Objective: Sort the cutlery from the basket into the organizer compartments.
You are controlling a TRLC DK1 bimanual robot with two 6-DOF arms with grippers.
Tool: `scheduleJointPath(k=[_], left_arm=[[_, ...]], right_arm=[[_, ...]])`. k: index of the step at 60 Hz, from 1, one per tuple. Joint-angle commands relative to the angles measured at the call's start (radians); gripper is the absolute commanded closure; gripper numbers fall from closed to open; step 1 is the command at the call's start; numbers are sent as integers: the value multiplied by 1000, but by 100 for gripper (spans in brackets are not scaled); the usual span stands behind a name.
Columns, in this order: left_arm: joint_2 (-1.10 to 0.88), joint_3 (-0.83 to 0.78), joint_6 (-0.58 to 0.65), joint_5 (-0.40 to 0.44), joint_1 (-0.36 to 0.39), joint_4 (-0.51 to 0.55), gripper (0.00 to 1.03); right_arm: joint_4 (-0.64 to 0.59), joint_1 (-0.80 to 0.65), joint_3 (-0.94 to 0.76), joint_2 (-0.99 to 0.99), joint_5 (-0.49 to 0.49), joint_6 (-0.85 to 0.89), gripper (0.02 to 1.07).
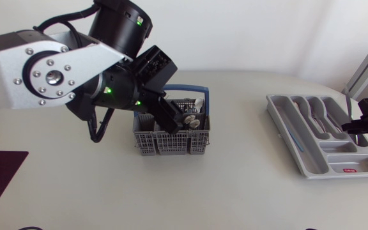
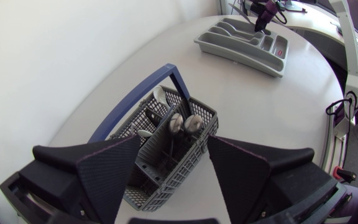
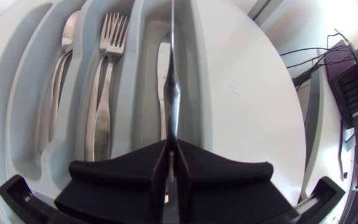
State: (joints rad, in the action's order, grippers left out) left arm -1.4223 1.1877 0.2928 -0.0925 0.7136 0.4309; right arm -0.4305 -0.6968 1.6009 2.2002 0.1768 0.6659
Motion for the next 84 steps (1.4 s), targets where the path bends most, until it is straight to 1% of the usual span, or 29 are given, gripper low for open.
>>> scheduleJointPath(k=[1,3,4,8,12,18,23,30,33,39,45,46,48,54,57,62,67,68,69,76,78,84], left_arm=[[25,-34,26,-15,-13,16,29],[26,-37,28,-19,-14,16,29],[29,-42,31,-24,-16,16,29],[39,-54,34,-32,-16,14,29],[45,-63,34,-32,-20,14,29],[52,-74,37,-32,-28,12,29],[63,-85,39,-32,-40,9,29],[69,-103,42,-32,-49,-1,29],[71,-115,43,-32,-55,-12,29],[72,-138,43,-32,-60,-46,29],[63,-157,43,-35,-55,-80,29],[63,-158,45,-38,-54,-84,29],[66,-172,49,-41,-45,-110,29],[75,-203,65,-61,-43,-176,29],[77,-220,77,-76,-45,-207,29],[80,-280,112,-131,-45,-323,29],[83,-330,135,-165,-45,-420,29],[83,-333,137,-167,-45,-425,29],[82,-355,144,-177,-45,-474,29],[62,-430,178,-225,-39,-632,29],[48,-454,200,-239,-39,-705,29],[14,-479,221,-250,-39,-788,29]], right_arm=[[-19,14,31,46,-8,-6,98],[-19,16,34,50,-8,-8,97],[-25,17,34,52,-8,-9,95],[-34,22,33,53,-8,-15,89],[-34,23,30,49,-8,-19,77],[-34,26,25,39,-10,-20,68],[-34,25,17,26,-8,-22,57],[-19,19,-21,-33,-7,-25,49],[1,17,-58,-80,-3,-25,44],[19,17,-134,-191,16,-29,39],[29,25,-234,-323,67,-31,37],[30,28,-252,-347,79,-31,35],[32,37,-295,-399,92,-29,33],[32,59,-398,-537,167,-22,32],[32,72,-444,-594,182,-22,31],[32,108,-526,-705,205,-26,30],[32,135,-579,-778,220,-42,30],[32,138,-585,-786,225,-45,30],[30,146,-601,-803,230,-46,30],[32,198,-676,-879,243,-61,30],[33,214,-693,-896,245,-68,30],[47,252,-736,-936,248,-80,30]])
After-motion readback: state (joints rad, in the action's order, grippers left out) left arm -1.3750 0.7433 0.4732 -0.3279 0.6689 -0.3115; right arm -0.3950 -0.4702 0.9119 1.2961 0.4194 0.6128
